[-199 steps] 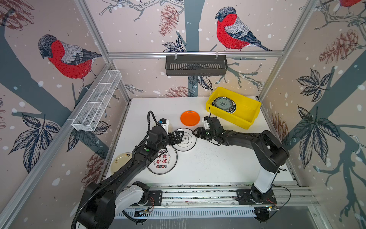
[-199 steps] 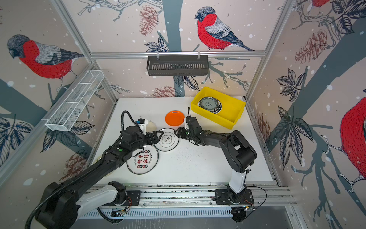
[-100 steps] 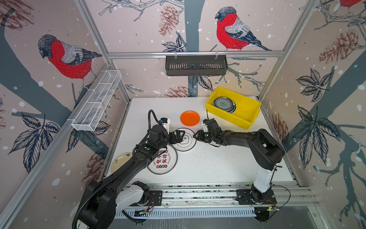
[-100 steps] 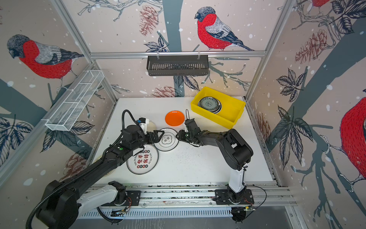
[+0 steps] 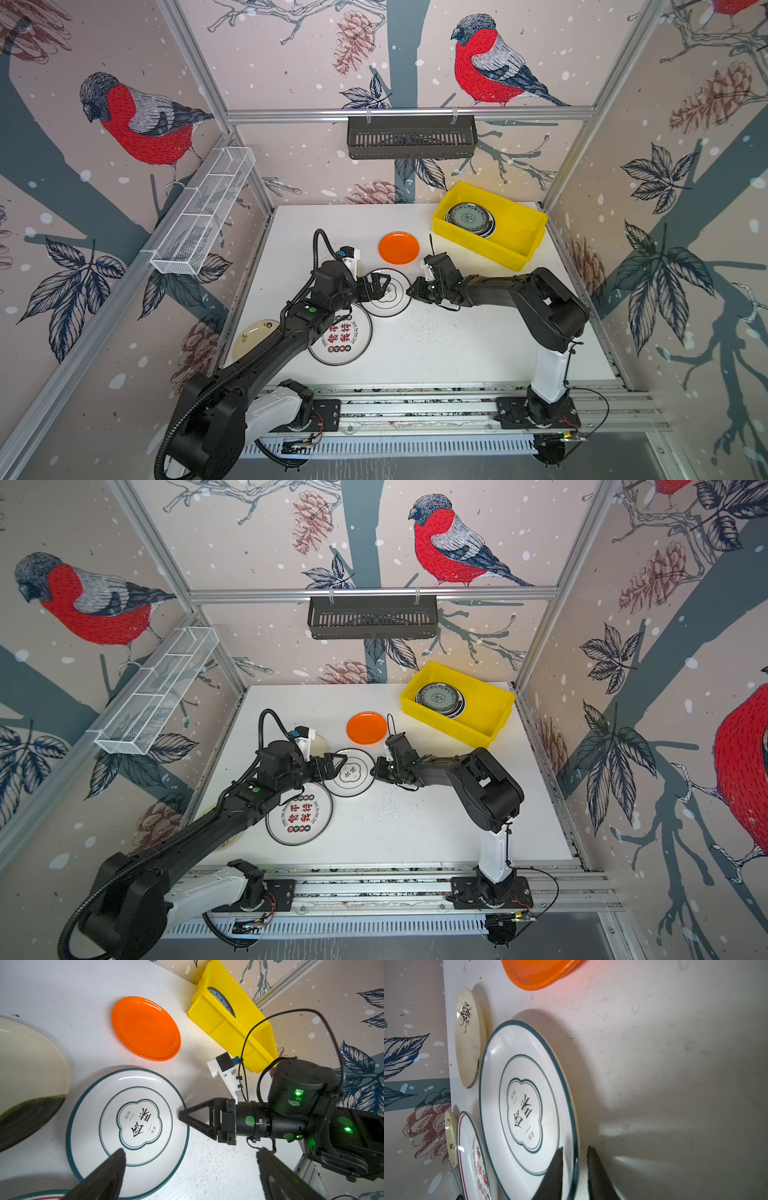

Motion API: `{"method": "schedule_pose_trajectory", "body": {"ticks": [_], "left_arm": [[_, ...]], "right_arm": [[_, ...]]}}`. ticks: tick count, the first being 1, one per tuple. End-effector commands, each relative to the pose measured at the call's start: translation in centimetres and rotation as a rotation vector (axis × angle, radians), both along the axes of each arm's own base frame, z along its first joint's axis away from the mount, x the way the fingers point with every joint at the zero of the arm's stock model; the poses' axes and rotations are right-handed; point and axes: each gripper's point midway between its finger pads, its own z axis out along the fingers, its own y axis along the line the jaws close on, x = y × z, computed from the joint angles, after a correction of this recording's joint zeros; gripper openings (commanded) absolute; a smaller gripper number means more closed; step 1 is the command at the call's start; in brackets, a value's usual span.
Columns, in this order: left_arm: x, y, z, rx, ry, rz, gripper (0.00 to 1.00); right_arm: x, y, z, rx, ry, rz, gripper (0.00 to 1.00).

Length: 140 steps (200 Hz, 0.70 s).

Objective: Place the plates into the plastic bin on the countertop
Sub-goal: Pick up the plate from the center of the table.

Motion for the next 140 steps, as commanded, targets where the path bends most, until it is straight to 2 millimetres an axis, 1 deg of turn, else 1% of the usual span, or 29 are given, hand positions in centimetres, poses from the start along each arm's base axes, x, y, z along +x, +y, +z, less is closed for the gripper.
{"method": "schedule_pose_trajectory", "body": {"ticks": [1,27,40,58,65,95,140], "left_arm": [[0.3,-0.3,0.8,-0.017,-0.015,-0.012,0.98],[0.2,-0.4,0.6,-0.017,-0.009,-0.018,0.98],[0.2,-0.4,0.6,-0.017,-0.007,-0.017,0.98],[0.2,-0.4,0.6,-0.019,-0.006,-0.016,0.97],[0.2,-0.3,0.5,-0.018,-0.006,-0.013,0.98],[0.0,-0.2,0.6,-0.025,-0.005,-0.009,0.98],[-0.3,0.1,0.5,-0.02,-0.007,0.002,0.98]], "right_arm": [[0.1,0.4,0.0,0.01,0.004,0.005,0.24],[0.1,0.5,-0.2,0.013,0.008,0.007,0.23],[0.1,0.5,-0.2,0.013,0.006,0.008,0.21],[0.1,0.5,-0.3,0.011,0.009,0.009,0.14],[0.1,0.5,-0.3,0.006,0.011,0.009,0.14],[0.5,-0.4,-0.6,-0.054,0.008,-0.004,0.07],[1.1,-1.5,-0.3,-0.061,0.011,-0.034,0.04]]}}
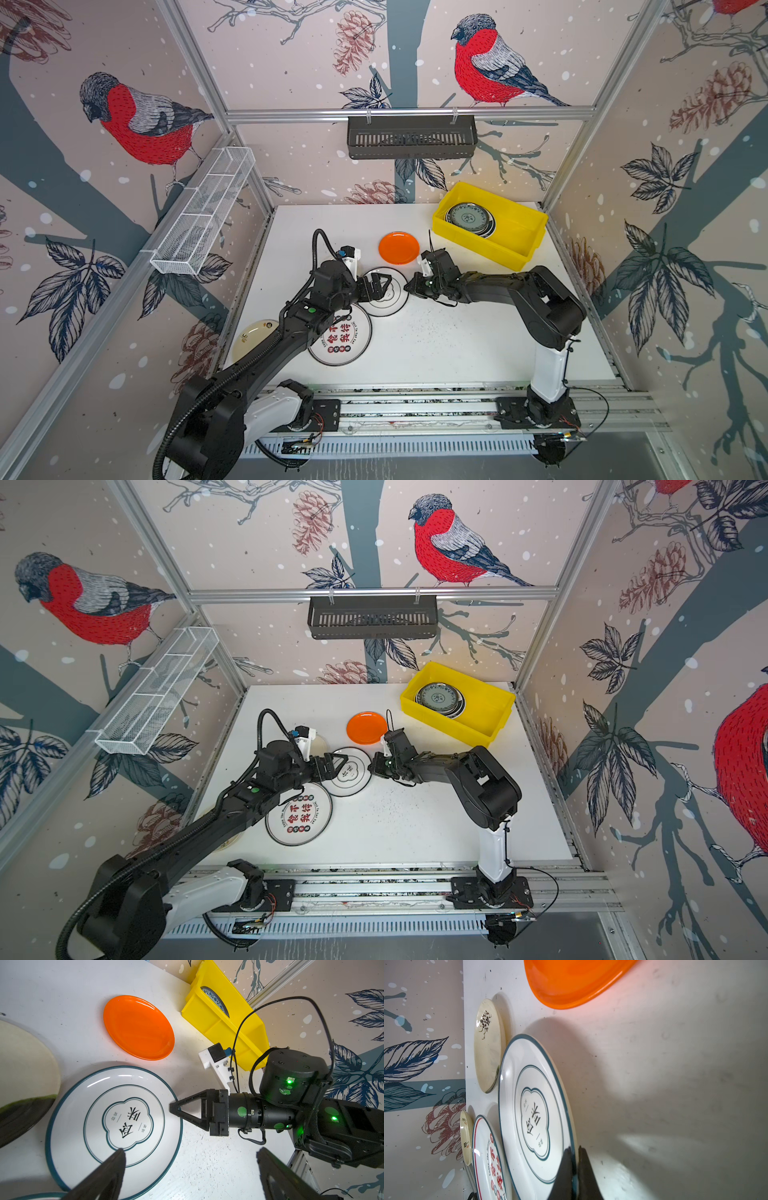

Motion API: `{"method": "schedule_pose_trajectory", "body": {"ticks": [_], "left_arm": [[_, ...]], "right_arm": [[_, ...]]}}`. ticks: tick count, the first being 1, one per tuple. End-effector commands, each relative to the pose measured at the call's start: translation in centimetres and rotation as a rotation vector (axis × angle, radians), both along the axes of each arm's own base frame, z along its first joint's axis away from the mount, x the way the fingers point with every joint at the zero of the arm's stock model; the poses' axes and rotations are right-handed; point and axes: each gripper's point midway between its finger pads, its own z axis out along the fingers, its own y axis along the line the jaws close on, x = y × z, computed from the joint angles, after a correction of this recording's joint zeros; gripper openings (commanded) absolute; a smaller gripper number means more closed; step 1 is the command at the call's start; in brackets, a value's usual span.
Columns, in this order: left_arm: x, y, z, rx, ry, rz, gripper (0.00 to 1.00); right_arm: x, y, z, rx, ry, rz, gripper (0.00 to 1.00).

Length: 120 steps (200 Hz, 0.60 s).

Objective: Place the plates into the plastic bin on the countertop
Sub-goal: Pick up the plate from the center of the table.

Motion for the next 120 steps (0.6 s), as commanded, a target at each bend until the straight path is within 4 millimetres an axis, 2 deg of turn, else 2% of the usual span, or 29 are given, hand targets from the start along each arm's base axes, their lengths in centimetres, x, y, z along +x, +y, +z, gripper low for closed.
{"method": "schedule_pose_trajectory", "body": {"ticks": [1,26,62,120], "left_arm": [[0.0,0.3,0.1,-0.001,-0.003,0.015,0.98],[0.0,0.5,-0.1,-0.001,-0.003,0.025,0.98],[0.3,0.7,-0.6,0.014,0.015,0.042,0.98],[0.3,0.5,0.5,-0.024,0.004,0.048,0.98]], "right_arm": [[-0.2,-2.0,-1.4,-0.093,0.023,-0.033,0.04],[0.0,-2.8,-0.8,-0.078,0.026,-0.049,0.02],[0.7,-4.6,1.4,-0.026,-0.003,-0.096,0.01],[1.6,-6.7,4.9,0.007,-0.051,-0.134,0.0]]}}
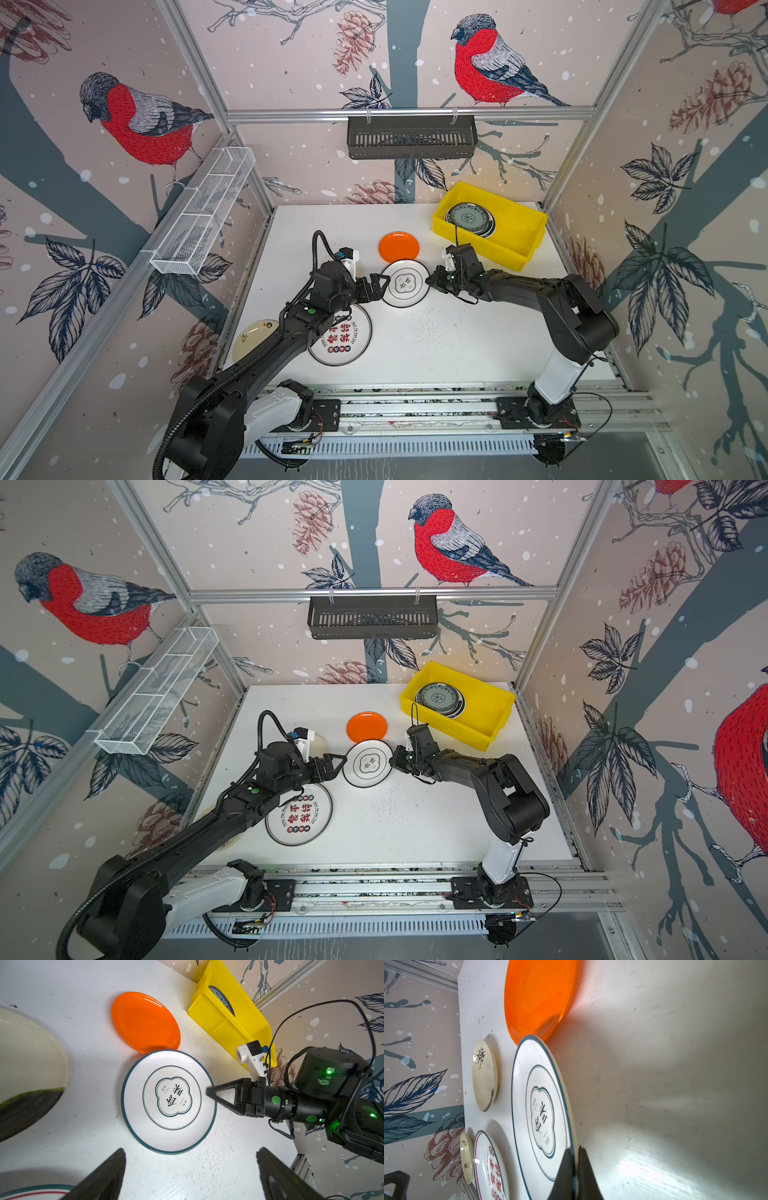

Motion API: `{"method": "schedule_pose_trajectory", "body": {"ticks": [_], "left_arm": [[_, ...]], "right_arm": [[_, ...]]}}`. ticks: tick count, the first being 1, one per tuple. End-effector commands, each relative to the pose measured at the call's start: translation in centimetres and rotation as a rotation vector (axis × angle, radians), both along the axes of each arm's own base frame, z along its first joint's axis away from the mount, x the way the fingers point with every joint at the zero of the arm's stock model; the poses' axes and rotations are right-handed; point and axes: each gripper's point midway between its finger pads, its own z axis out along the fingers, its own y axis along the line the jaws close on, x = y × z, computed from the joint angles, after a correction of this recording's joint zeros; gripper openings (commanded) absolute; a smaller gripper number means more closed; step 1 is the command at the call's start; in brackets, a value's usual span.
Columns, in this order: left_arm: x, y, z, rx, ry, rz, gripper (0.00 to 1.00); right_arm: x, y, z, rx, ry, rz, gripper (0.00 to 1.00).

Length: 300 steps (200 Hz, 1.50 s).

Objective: Place the plates into the plastic bin on the countertop
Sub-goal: Pick up the plate from the center of the table, then place the plate in the plastic bin.

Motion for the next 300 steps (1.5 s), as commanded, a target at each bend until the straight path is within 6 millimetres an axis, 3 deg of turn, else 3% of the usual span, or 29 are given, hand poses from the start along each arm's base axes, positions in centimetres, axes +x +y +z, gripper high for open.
{"method": "schedule_pose_trajectory", "body": {"ticks": [1,38,90,142,196,263,300], "left_arm": [[0.3,0.1,1.1,-0.02,-0.021,0.02,0.98],[0.5,0.3,0.9,-0.016,-0.025,0.035,0.98],[0.6,0.0,-0.5,-0.048,0.001,0.033,0.98],[1.5,-1.0,-1.0,-0.017,0.012,-0.011,0.98],[2.0,-2.2,-1.0,-0.034,0.023,-0.062,0.98],[1.9,-1.9,0.4,-0.047,-0.016,-0.052,0.98],[1.7,-1.8,1.3,-0.06,-0.032,-0.048,0.98]], "right_arm": [[0.3,-0.2,2.0,0.014,-0.038,0.004,0.0],[0.3,-1.6,4.7,0.024,-0.092,-0.033,0.0],[0.7,-5.1,5.8,-0.027,-0.118,-0.113,0.0],[1.6,-8.4,8.8,-0.023,-0.191,-0.213,0.0],[3.7,-11.8,11.4,0.014,-0.274,-0.313,0.0],[7.5,-16.7,14.8,0.103,-0.345,-0.397,0.0],[10.1,-19.4,15.1,0.115,-0.368,-0.475,0.0]]}}
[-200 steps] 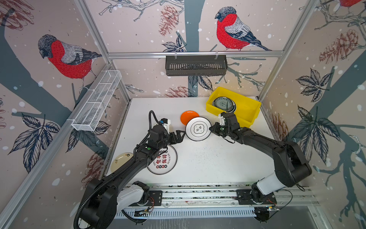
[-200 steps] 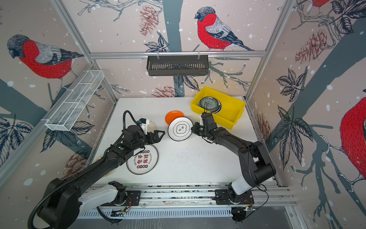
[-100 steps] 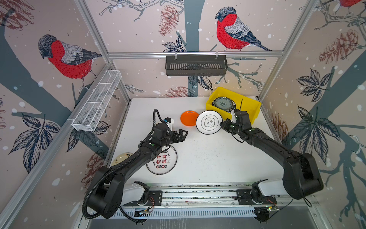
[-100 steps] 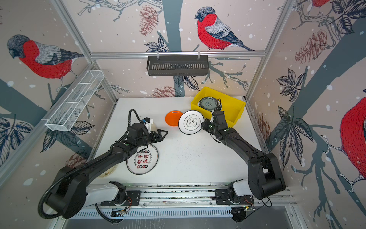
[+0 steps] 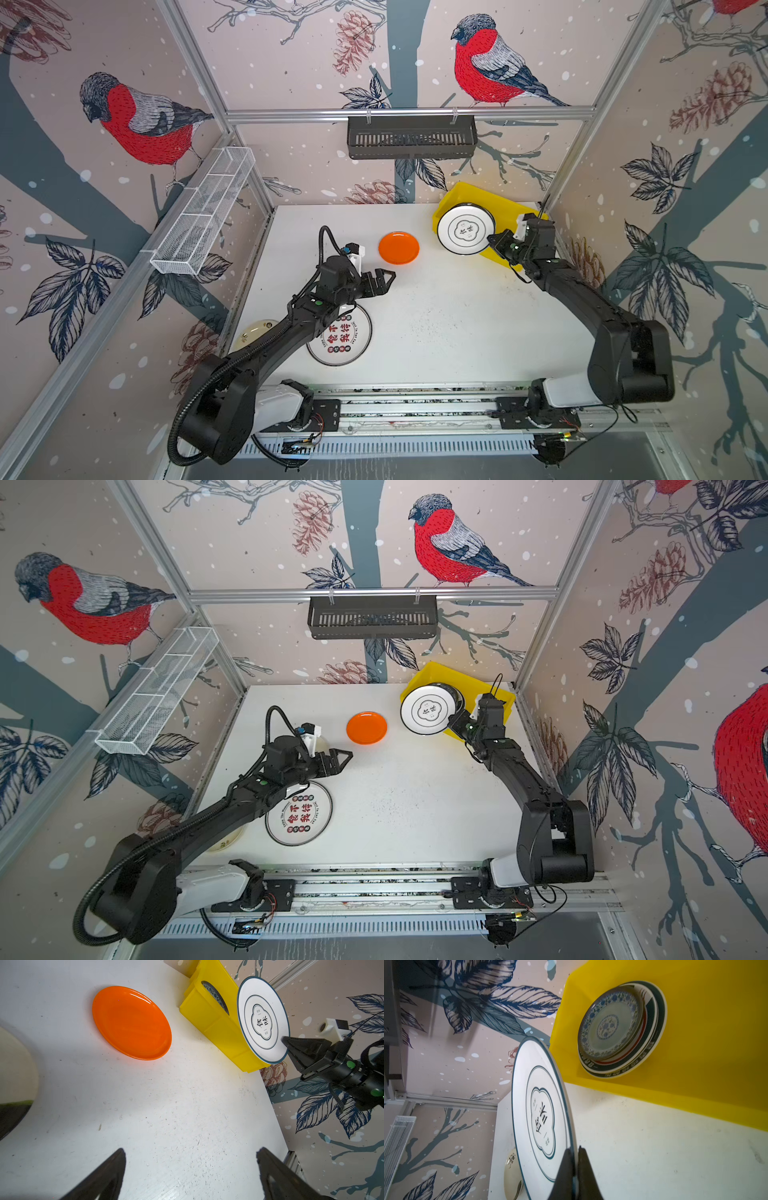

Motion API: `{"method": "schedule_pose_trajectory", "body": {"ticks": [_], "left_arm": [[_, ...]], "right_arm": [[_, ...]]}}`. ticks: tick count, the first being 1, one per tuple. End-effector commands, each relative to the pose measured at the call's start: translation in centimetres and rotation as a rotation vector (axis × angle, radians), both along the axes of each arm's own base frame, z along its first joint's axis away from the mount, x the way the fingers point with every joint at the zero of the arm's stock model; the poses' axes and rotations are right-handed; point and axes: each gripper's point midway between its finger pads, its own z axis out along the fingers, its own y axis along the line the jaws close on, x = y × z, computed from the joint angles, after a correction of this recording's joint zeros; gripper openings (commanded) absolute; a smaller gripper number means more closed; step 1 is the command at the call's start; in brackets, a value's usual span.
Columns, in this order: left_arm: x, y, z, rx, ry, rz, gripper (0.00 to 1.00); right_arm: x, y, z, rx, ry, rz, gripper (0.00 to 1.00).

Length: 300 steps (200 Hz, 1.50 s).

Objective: Place the plates into the plastic bin on the countertop
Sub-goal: Place the plate in the plastic bin.

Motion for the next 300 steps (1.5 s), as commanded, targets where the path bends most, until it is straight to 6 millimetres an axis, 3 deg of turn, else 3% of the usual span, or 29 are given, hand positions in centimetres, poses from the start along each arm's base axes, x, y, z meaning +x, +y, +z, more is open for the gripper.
{"method": "schedule_pose_trajectory", "body": {"ticks": [1,26,82,125,178,244,265,281,300], "left_arm": [[0.3,-0.2,1.4,-0.026,-0.047,-0.004,0.98],[0.0,-0.1,1.6,-0.027,-0.044,-0.008,0.98],[-0.3,0.4,1.9,-0.012,-0.052,0.003,0.98],[-0.3,0.5,1.9,0.005,-0.06,0.003,0.98],[-0.2,0.6,1.8,0.017,-0.056,0.005,0.98],[-0.2,0.8,1.4,0.025,-0.046,0.014,0.98],[-0.3,0.8,1.5,0.025,-0.047,0.015,0.98],[-0.4,0.9,1.5,0.027,-0.046,0.015,0.98],[-0.5,0.9,1.5,0.028,-0.046,0.014,0.98]], "right_arm": [[2.0,-0.5,2.0,0.034,-0.085,-0.009,0.0],[3.9,-1.2,0.6,0.015,-0.066,-0.018,0.0],[8.9,-2.3,-0.3,0.11,-0.066,0.014,0.0],[12.2,-3.3,-2.6,0.15,-0.014,-0.015,0.0],[13.6,-4.3,-4.7,0.113,0.028,-0.069,0.0],[13.8,-4.5,-7.7,0.043,0.102,-0.112,0.0],[13.9,-4.0,-8.4,0.05,0.115,-0.086,0.24],[13.9,-3.7,-8.1,0.041,0.111,-0.077,0.67],[13.7,-3.2,-6.5,0.003,0.07,-0.051,0.82]]}}
